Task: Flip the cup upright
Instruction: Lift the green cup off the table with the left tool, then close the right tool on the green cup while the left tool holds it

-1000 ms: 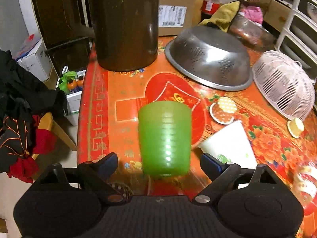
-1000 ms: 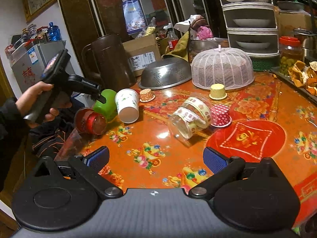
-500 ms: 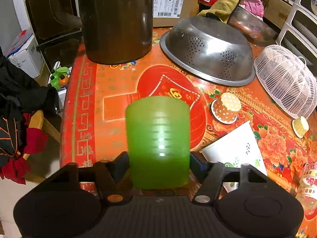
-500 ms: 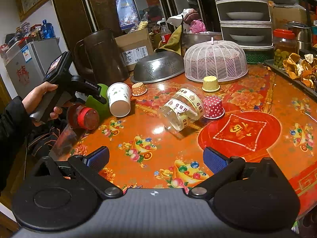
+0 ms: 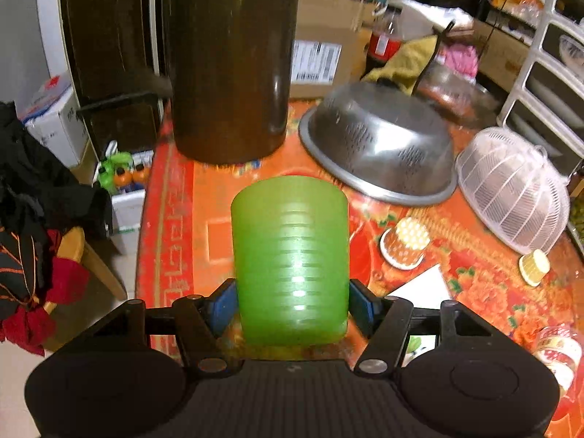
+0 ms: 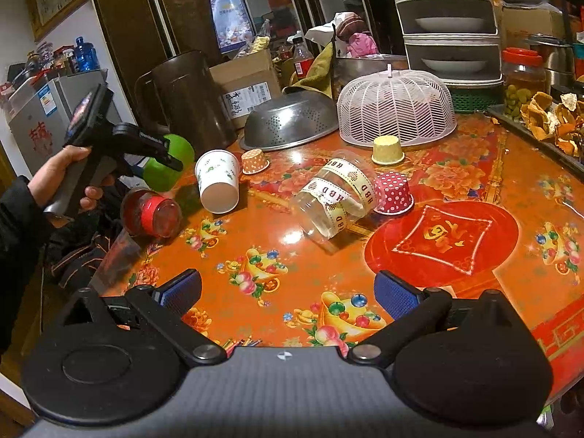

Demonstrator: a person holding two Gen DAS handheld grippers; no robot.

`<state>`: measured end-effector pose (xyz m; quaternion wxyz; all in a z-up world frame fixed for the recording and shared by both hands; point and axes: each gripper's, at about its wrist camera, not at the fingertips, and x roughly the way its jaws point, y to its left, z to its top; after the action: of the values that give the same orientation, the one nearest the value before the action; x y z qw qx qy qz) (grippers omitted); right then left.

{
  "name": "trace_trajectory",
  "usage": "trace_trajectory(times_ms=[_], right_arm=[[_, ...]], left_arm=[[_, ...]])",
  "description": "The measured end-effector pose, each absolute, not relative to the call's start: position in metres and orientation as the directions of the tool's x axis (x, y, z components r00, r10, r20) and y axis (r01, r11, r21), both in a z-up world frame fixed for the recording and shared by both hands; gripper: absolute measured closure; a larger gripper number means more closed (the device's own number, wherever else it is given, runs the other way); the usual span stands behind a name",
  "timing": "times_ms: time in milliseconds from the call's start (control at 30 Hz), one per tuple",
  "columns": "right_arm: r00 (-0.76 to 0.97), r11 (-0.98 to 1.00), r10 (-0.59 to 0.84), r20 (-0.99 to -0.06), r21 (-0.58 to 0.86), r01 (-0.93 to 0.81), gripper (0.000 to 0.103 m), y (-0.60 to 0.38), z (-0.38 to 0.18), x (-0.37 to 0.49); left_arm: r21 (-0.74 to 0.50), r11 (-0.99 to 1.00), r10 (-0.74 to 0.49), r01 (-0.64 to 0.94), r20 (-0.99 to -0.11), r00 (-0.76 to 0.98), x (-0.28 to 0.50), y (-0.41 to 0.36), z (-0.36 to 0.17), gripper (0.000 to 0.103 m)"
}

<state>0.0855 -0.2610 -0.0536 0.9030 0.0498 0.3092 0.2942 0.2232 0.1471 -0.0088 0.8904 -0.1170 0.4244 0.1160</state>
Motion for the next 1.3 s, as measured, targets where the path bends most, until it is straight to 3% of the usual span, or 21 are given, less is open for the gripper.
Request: trace_trajectory(times_ms=[300, 433, 600, 867, 1133, 1300], right_arm=[[0.656, 0.828, 0.554, -0.512, 0.260, -0.497, 0.001, -0.265, -0.044, 0.081], [0.662, 0.832, 0.548, -0.511, 0.251, -0.495, 0.001, -0.265, -0.042, 0.079], [0.663, 0.834, 0.546, -0.511, 0.254, -0.490, 0.001, -0.267, -0.042, 0.077], [0.644, 0.846, 0.527, -0.554, 0.270, -0.460, 0.001, -0.277, -0.049, 0.080], [0.601, 0.847, 0.531, -0.597, 0.345, -0.405, 0.001, -0.294, -0.049, 0.087], [0.509, 0.787, 0.617, -0.600, 0.468, -0.403, 0.001, -0.295, -0.049, 0.098]], left_arm=[[-0.079, 0.984, 0.070, -0.161, -0.659, 0.749, 0.137, 0.089, 0.082, 0.036], [-0.085, 0.993, 0.009, -0.079, -0.625, 0.781, 0.090, 0.052, 0.094, 0.036], [-0.158, 0.987, -0.109, 0.011, -0.628, 0.770, 0.048, 0.012, 0.063, 0.036], [-0.313, 0.950, -0.213, -0.012, -0.674, 0.708, 0.023, -0.025, -0.019, 0.036], [-0.305, 0.952, -0.214, -0.020, -0.712, 0.669, 0.017, -0.061, -0.054, 0.036], [-0.302, 0.953, -0.215, -0.033, -0.747, 0.629, 0.023, -0.081, -0.065, 0.036]])
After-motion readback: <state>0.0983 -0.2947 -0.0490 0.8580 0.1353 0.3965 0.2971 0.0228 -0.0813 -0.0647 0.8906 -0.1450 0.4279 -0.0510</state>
